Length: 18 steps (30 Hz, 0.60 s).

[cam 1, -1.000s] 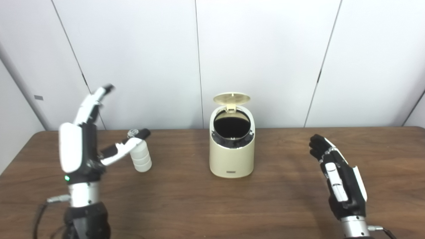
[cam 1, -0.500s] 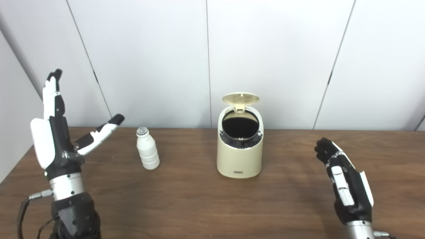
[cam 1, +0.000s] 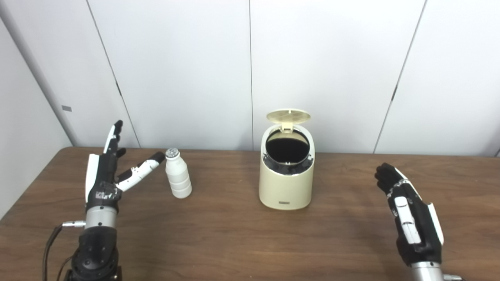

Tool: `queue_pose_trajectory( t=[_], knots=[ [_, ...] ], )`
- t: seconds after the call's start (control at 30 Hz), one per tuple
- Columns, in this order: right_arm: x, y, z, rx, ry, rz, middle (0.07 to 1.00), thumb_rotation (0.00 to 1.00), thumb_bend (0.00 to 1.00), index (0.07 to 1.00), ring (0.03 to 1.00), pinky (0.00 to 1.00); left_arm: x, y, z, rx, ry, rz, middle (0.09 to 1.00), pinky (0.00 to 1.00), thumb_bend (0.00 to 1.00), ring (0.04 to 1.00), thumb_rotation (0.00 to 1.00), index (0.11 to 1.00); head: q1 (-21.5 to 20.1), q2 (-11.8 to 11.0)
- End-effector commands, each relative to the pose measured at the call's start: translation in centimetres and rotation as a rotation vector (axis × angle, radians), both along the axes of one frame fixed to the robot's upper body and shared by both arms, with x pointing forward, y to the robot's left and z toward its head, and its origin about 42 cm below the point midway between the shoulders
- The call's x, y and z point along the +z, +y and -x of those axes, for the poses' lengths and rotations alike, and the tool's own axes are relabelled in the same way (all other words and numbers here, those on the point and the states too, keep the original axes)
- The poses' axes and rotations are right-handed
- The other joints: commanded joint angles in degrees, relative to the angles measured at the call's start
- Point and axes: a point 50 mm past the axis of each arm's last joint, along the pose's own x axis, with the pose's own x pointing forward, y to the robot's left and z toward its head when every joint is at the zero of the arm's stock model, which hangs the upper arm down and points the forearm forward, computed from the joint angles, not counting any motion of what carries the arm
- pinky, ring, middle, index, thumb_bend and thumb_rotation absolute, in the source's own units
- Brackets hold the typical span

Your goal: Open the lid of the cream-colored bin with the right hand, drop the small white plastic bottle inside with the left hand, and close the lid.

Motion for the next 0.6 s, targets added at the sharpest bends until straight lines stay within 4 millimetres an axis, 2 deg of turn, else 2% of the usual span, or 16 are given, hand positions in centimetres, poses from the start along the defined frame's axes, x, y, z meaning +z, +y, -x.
queue_pose_trajectory(
  t=[0.0,0.13,0.3,0.43,0.5,0.57],
  knots=[
    [1.9,0.1,-0.6,0.005,-0.104,0.006,0.85,0.73,0.14,0.829,0.863,0.9,1.2,0.3,-0.3,-0.023,-0.034,-0.018,1.0,1.0,1.0,1.0,0.5,1.0,0.02,0.04],
    [2.1,0.1,-0.6,0.006,-0.1,0.003,0.841,0.73,0.16,0.816,0.854,0.88,0.2,0.0,-0.4,-0.016,-0.019,-0.034,1.0,1.0,1.0,1.0,0.5,1.0,-0.24,0.02],
    [2.1,-0.2,-0.5,0.001,-0.097,0.017,0.848,0.74,0.14,0.823,0.861,0.87,-0.1,-0.6,-0.9,-0.02,0.001,-0.058,1.0,1.0,1.0,1.0,0.42,1.0,-0.31,0.06],
    [2.1,-0.1,-0.5,0.001,-0.095,0.015,0.846,0.72,0.14,0.822,0.855,0.87,-0.6,-0.8,-1.3,-0.057,0.054,-0.104,1.0,1.0,1.0,1.0,0.4,1.0,-0.42,0.03],
    [2.1,-0.1,-0.5,0.002,-0.093,0.013,0.846,0.71,0.14,0.823,0.854,0.87,-1.1,-1.1,-1.6,-0.072,0.084,-0.12,1.0,0.95,1.0,0.995,0.41,1.0,-0.48,0.03],
    [2.2,-0.1,-0.5,-0.002,-0.091,0.015,0.847,0.71,0.15,0.823,0.856,0.88,-1.5,-1.3,-1.7,-0.078,0.093,-0.118,0.984,0.85,1.0,0.95,0.41,1.0,-0.48,0.03]
  ],
)
